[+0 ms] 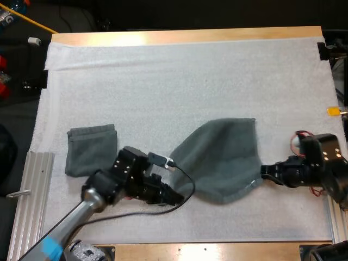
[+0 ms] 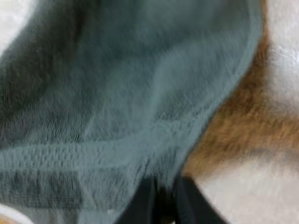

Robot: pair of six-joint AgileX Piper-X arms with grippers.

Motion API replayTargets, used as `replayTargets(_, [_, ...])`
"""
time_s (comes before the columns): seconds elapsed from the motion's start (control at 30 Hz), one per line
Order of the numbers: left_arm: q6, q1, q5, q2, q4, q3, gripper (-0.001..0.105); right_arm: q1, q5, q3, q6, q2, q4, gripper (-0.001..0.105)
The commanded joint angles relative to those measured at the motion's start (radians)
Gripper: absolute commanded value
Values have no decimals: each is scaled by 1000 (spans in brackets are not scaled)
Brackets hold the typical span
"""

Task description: Pick towel from pile, fold and stack

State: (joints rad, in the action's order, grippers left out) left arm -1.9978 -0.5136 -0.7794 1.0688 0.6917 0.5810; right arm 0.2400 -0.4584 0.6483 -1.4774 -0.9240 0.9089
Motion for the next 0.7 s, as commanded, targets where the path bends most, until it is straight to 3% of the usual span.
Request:
replayTargets(0.0, [5,-7,-12,-39,45,50,0,-1,-9,23,3,52,23,0])
replayTargets(0.37, [22,-18,-12,-140,258,289,0,-1,12,225,46,217,169,0])
replayTargets(0.53, [23,-118,-4,-166,325,349,0,1,4,337,41,232,289,0])
replayTargets(0.63, [19,-199,49,-178,363,377,0,35,7,405,-4,232,408,0])
replayTargets(0.67, [2,-233,101,-184,384,390,0,56,12,433,-7,232,456,0])
